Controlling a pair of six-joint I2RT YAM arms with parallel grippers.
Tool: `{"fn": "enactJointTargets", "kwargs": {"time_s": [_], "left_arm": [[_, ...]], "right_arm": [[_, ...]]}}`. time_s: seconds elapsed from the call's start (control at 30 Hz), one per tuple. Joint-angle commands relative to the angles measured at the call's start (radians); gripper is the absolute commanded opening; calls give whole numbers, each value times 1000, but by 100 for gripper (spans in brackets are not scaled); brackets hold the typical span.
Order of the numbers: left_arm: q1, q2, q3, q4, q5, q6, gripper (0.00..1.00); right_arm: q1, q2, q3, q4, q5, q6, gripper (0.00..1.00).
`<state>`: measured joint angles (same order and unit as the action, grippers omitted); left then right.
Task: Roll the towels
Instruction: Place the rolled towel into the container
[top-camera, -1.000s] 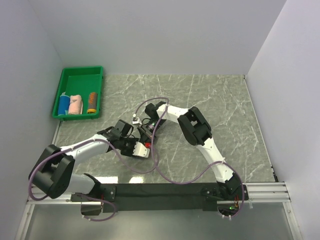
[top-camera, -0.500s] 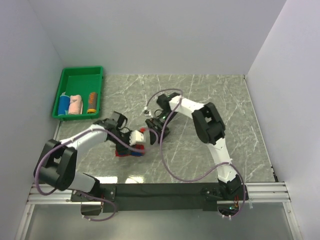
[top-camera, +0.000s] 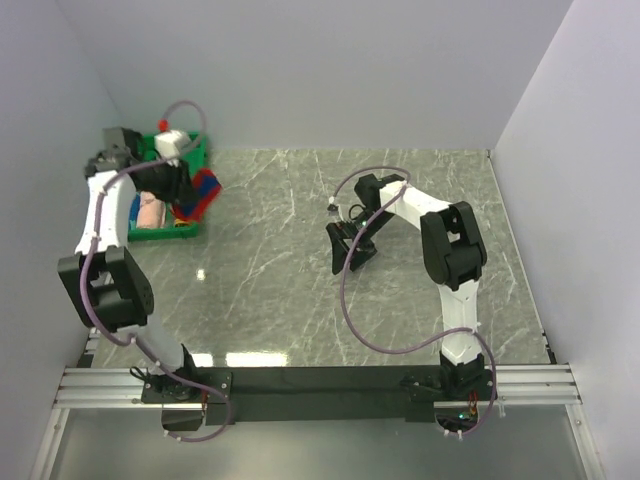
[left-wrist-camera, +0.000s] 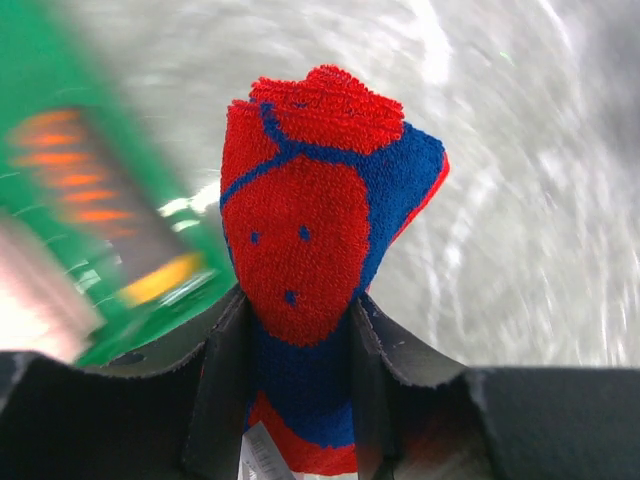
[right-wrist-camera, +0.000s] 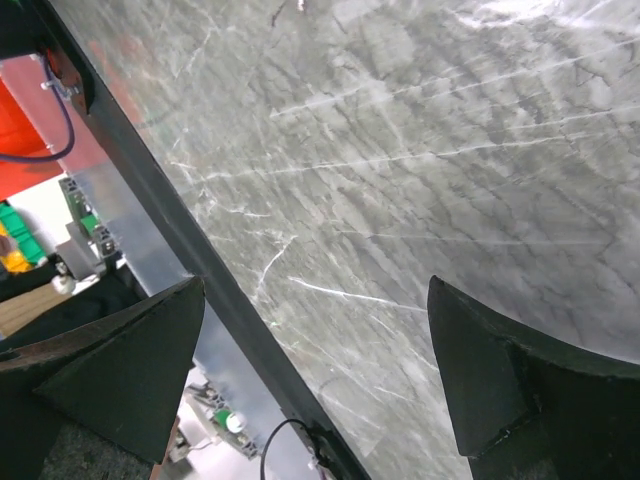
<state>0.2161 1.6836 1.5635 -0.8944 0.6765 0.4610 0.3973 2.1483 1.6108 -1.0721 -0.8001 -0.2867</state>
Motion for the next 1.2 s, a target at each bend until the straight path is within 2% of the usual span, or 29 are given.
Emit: {"fn": "enactJointTargets", "kwargs": {"time_s": [0.0,0.03,0.17,0.27,0.47,0.53,0.83,1.17], "left_arm": [[61,77,153,33,-124,-232,0],[74,97,162,64,-222,-261,0],[95,145,181,184,-446,-323,0],[92,175,159,255,-567,-344,0],[83,212,72,398,-680,-354,0],[69,220,52,431,-781,-328,0],[-12,298,40,462,-894,-312,0],[-46,395,101,401,-905,-360,0]], "right_arm": [[-3,-71,-20,34,12,3,98],[-2,-73,-20,35,12,4,98],[-2,-73,-14,32,15,7,98],[-2,-65,-11,31,16,6,99],[-3,-39,-2,15,-2,-2,99],[-3,-36,0,17,-2,-2,99],[-3,-7,17,6,-1,-6,99],[-20,-1,17,1,-13,-5,99]]}}
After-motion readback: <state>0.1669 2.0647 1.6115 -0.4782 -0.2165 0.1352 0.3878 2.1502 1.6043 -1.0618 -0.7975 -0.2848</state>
